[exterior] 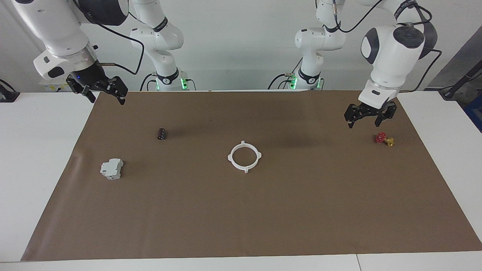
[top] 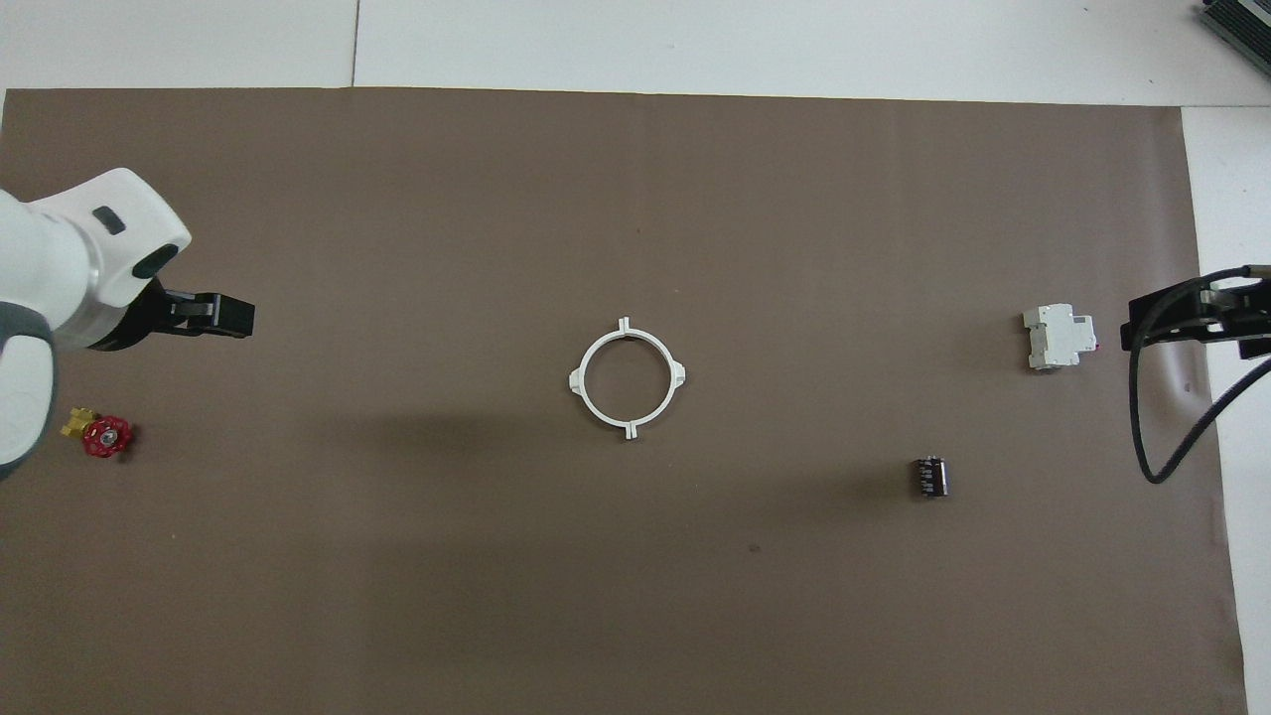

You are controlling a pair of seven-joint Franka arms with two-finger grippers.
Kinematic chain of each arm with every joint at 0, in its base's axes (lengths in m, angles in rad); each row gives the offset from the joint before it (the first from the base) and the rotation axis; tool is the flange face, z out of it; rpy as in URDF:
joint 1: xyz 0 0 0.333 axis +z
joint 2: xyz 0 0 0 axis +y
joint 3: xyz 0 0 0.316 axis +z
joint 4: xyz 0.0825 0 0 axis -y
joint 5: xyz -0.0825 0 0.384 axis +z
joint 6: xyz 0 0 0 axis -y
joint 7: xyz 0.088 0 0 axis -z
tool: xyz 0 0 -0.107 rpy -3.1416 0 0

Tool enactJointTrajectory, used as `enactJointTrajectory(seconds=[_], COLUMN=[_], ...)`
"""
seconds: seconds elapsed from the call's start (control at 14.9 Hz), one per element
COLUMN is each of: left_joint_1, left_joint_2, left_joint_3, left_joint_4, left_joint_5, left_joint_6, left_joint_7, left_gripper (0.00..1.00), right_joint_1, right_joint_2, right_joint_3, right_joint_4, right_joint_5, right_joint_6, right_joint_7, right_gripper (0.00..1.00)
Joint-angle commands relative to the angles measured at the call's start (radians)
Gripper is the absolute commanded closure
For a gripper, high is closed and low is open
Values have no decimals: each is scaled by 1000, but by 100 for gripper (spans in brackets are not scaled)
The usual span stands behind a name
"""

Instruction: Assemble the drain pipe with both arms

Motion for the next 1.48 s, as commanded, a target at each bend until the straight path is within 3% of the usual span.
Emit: enactJointTrajectory(seconds=[0.0, 0.27, 0.4, 0.6, 0.87, 1.07, 1.41], left_joint_1=[61, 69, 83, 137, 126, 59, -61], left_joint_2=[-24, -30, -18, 48, 104, 133, 130], left_joint_3=[-14, -11, -8, -4, -20, -27, -56], left_joint_4=[-7, 38, 188, 342, 469, 525, 536], left_joint_5=[-36, -92, -93, -109, -101, -96, -99], left_joint_6=[-27, -84, -242, -361, -467, -488, -534], left_joint_7=[93, 84, 88, 107, 104, 96, 44], left_gripper=[0, 0, 0, 0, 0, 0, 0], right_joint_1=[-7, -7, -7, -7, -7, -7, -7], right_joint_2=[-14, -14, -14, -14, -14, -14, -14], right_joint_3=[3, 3, 3, 3, 1, 3, 3], right_joint_4=[-21, -21, -20, -19, -21, -19, -19], right_joint_5=[16, 16, 16, 16, 16, 16, 16], right_joint_6=[18, 16, 16, 16, 18, 16, 18], right_joint_7=[-28, -28, -28, -28, -28, -28, -28], right_gripper=[0, 0, 0, 0, 0, 0, 0])
